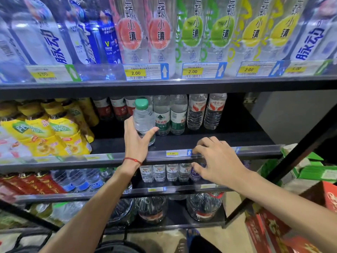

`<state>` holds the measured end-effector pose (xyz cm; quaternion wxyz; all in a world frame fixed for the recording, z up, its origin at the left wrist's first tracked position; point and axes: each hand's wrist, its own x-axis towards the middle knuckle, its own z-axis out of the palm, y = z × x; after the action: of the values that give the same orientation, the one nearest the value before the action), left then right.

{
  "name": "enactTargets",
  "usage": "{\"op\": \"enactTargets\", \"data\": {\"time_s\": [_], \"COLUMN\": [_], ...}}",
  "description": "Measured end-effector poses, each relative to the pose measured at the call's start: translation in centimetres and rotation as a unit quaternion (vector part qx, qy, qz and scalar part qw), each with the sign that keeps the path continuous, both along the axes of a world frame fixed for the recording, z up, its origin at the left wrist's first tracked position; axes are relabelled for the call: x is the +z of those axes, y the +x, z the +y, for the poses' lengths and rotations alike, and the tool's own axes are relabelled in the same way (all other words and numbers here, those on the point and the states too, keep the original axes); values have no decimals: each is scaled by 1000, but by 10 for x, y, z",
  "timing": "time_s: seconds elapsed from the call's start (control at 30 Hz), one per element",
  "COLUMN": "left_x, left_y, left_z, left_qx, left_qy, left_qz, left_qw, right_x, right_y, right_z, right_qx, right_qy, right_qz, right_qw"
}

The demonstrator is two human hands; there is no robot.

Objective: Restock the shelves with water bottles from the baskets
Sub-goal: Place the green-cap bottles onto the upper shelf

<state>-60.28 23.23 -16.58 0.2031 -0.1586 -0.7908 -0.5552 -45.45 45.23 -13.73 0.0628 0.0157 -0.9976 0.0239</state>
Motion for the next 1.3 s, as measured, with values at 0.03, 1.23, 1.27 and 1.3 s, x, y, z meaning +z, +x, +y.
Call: {"op": "enactTargets", "data": {"time_s": [0.03,1.23,1.27,1.3], "left_x": [-3,17,19,18], "left_y": [-4,102,115,129], "left_z": [0,-75,-81,-87], "left_qx": [2,134,137,141], "left_qy": [-6,-355,-404,-441], "left_qz": [-2,-56,-69,-70], "left_qw": [1000,923,902,884], "right_x": [-2,4,4,2], "right_y": [-1,15,19,22], "right_z": [0,-59,-64,-69], "right_qx": [-4,17,33,50], "right_qy": [-7,9,12,12], "right_qz": [7,-17,-10,0], "right_qw": [1000,1000,999,999]}}
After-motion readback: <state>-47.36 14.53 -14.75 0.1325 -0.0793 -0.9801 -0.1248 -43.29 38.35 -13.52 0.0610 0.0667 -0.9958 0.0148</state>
